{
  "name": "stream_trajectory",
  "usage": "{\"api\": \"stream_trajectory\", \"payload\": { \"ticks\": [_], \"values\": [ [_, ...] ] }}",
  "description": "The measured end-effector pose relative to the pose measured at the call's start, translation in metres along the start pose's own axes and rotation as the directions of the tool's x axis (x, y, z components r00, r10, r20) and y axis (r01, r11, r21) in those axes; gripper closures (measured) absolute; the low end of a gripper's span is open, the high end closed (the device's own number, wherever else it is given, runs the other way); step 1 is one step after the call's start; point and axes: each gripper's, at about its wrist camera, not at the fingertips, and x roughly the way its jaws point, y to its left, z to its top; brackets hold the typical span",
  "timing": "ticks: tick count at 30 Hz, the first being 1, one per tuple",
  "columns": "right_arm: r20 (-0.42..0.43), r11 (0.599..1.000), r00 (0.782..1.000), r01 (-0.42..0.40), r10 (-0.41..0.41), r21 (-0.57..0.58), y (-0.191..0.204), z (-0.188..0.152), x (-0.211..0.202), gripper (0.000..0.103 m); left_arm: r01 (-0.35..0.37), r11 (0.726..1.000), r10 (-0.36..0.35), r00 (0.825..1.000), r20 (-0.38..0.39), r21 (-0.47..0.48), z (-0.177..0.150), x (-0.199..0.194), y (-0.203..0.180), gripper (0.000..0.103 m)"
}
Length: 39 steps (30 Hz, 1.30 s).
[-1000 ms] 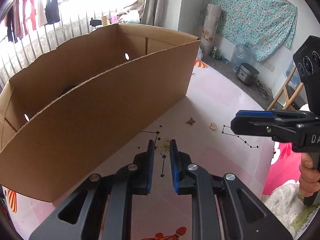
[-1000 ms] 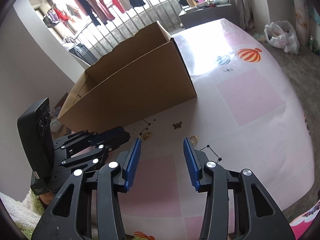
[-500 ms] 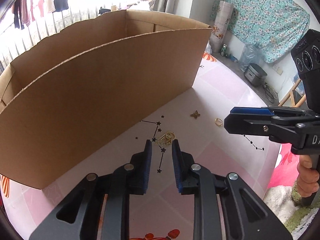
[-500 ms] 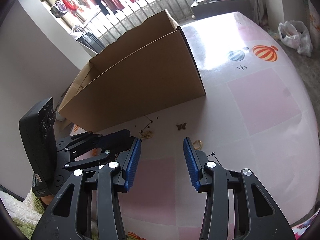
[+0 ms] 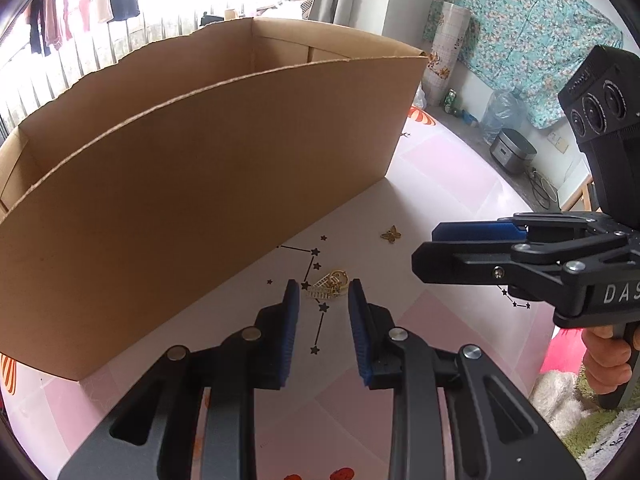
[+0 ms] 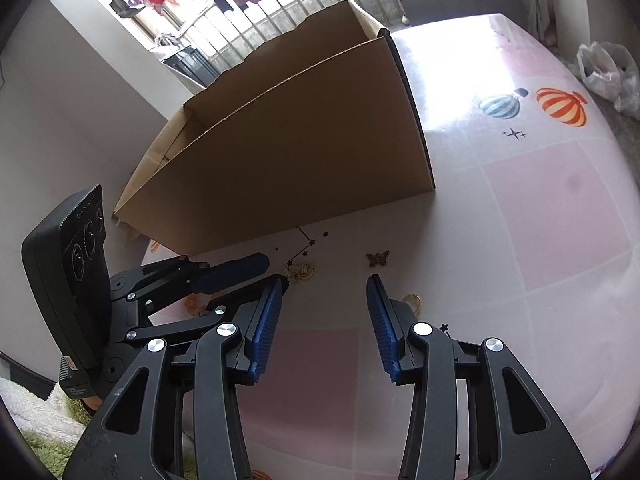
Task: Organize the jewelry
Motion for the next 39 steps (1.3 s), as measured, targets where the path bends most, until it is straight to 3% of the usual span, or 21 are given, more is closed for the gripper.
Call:
{"api": "stream_trajectory", "payload": {
  "ticks": [8, 17, 25, 28, 30, 39],
  "values": [
    [-0.008, 1.000, 1.000, 0.012, -0.012, 0.017, -0.002, -0.001, 0.002, 0.061, -0.017, 1.000, 0.017, 1.000, -0.021, 0.008, 0.000, 0.008, 0.000, 0.080],
    [-0.003, 1.000, 1.000, 0.013, -0.013, 0.028, -0.003, -0.001, 0.001, 0.061, -0.007, 1.000, 0.007, 1.000, -0.016, 0.019, -0.004, 0.011, -0.001, 0.103],
    [0.002, 0.999, 1.000, 0.015, -0.015, 0.032, -0.004, -0.004, -0.006, 0.061, -0.002, 0.999, 0.002, 1.000, 0.007, 0.049, -0.009, 0.003, -0.011, 0.103],
    [-0.001, 1.000, 1.000, 0.005, -0.005, 0.028, -0.002, -0.005, -0.004, 0.061, 0.001, 1.000, -0.002, 1.000, 0.023, 0.016, -0.008, 0.001, -0.006, 0.092],
    [-0.004, 1.000, 1.000, 0.003, -0.003, 0.027, 0.000, -0.005, -0.001, 0.061, -0.020, 1.000, 0.020, 1.000, 0.023, 0.003, -0.005, 0.002, -0.003, 0.068],
    [0.020, 0.996, 0.995, 0.094, -0.094, -0.010, -0.005, -0.008, -0.006, 0.061, -0.037, 0.999, 0.037, 0.999, -0.002, 0.039, 0.002, 0.016, -0.002, 0.068]
  ]
}}
